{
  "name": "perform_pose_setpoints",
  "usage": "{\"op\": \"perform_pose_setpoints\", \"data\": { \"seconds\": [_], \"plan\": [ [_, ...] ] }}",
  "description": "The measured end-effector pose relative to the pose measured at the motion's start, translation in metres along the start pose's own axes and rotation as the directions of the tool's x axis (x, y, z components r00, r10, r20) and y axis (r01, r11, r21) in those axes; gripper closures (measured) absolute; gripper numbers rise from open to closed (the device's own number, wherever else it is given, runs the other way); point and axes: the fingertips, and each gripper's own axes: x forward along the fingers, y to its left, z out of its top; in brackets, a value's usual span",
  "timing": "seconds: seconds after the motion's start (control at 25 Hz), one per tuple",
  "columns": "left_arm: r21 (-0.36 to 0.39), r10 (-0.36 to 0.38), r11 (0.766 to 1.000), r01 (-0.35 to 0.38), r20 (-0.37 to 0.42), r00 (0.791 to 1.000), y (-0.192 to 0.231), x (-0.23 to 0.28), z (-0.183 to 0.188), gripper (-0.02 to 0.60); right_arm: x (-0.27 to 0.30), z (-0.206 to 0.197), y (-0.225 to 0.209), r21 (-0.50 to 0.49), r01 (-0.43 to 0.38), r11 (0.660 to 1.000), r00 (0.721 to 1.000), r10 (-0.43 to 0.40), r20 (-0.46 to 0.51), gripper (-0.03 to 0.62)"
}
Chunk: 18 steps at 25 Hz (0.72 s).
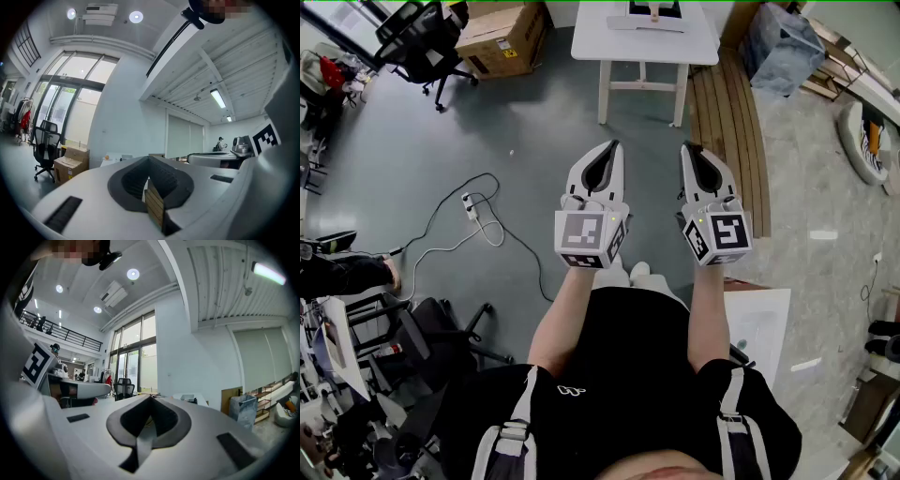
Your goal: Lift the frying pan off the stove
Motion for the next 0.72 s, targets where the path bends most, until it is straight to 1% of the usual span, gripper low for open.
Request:
{"op": "perform_pose_setpoints", "data": {
  "seconds": [0.16, 0.28, 0.52, 0.72],
  "plan": [
    [-0.017, -0.002, 1.0, 0.002, -0.005, 1.0, 0.015, 0.011, -0.005, 0.581, 0.016, -0.006, 0.01, -0.005, -0.011, 1.0, 1.0, 0.011, -0.008, 0.597],
    [-0.027, -0.011, 1.0, 0.01, -0.014, 1.0, 0.017, 0.017, -0.012, 0.581, 0.02, -0.01, 0.01, 0.041, -0.028, 0.999, 1.0, 0.028, -0.001, 0.595],
    [-0.046, -0.023, 0.999, 0.021, -0.027, 0.999, 0.025, 0.023, -0.018, 0.581, 0.026, -0.015, 0.001, 0.058, -0.004, 0.998, 1.0, 0.005, -0.011, 0.595],
    [-0.062, -0.008, 0.998, 0.008, -0.01, 1.0, 0.052, 0.025, -0.011, 0.581, 0.044, -0.013, 0.011, 0.054, -0.012, 0.998, 1.0, 0.012, -0.008, 0.595]
  ]
}}
